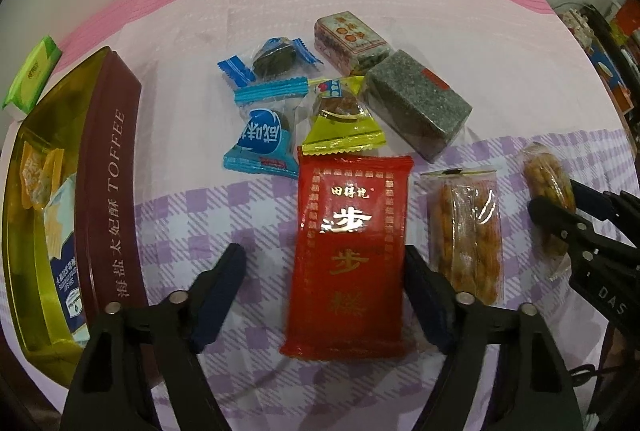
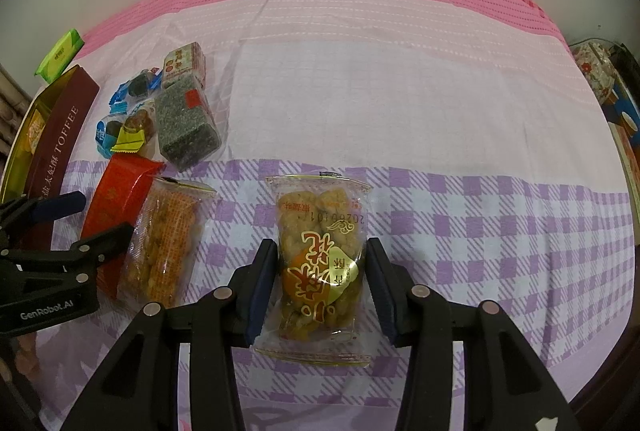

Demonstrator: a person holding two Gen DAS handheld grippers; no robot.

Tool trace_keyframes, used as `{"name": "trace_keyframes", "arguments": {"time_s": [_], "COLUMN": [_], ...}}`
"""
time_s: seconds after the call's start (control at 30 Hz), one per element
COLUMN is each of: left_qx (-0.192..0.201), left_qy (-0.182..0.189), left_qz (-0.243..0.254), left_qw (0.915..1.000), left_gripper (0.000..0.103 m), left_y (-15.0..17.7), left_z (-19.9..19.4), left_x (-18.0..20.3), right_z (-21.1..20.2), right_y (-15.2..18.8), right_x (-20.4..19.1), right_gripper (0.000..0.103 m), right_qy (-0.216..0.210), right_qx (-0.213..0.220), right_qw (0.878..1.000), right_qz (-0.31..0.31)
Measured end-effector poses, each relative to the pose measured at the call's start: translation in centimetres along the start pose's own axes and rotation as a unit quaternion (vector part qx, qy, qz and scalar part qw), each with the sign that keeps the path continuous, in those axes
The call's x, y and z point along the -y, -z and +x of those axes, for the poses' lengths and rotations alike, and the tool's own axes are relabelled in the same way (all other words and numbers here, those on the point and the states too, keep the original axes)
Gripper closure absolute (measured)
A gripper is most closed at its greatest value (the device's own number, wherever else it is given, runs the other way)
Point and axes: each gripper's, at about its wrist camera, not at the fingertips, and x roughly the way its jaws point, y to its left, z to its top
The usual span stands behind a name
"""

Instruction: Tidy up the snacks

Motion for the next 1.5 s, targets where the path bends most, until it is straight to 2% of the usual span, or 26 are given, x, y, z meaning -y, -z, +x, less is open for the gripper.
{"name": "trace_keyframes", "arguments": {"time_s": [0.13, 0.17, 0.37, 0.63, 0.97, 1.17, 1.5], "left_qx": [0.001, 0.003, 0.001, -0.005, 0.009, -0.018, -0.026], "left_qy": [0.003, 0.003, 0.009, 0.017, 0.028, 0.019, 0.009], "left_qz": [0.005, 0.007, 0.003, 0.001, -0.005, 0.008, 0.015], "left_qw": [1.0, 1.0, 1.0, 0.9998, 0.9996, 0.9996, 0.9995], "left_gripper": [0.044, 0.05, 0.056, 0.057, 0.059, 0.059, 0.055], "left_y": [-0.2, -0.1, 0.2, 0.7, 1.5, 2.4, 0.8], "left_z": [-0.1, -0.2, -0.4, -1.2, -4.3, -2.5, -1.8], "left_x": [-0.3, -0.2, -0.2, -1.0, -2.9, -2.7, -2.0], "right_z": [0.0, 0.0, 0.1, 0.2, 0.2, 0.3, 0.4], "right_y": [0.0, 0.0, 0.0, 0.2, 0.2, 0.3, 0.3], "right_x": [0.0, 0.0, 0.1, -0.2, -0.4, -0.4, -0.7], "right_gripper": [0.058, 0.058, 0.058, 0.056, 0.054, 0.052, 0.046], "right_qy": [0.003, 0.004, 0.008, 0.012, 0.016, 0.016, 0.015], "right_qx": [0.0, 0.0, 0.001, 0.001, 0.0, 0.0, -0.002], "right_qw": [1.0, 1.0, 1.0, 1.0, 1.0, 1.0, 1.0], "right_qz": [0.0, -0.001, -0.003, -0.006, -0.007, -0.008, -0.014]}}
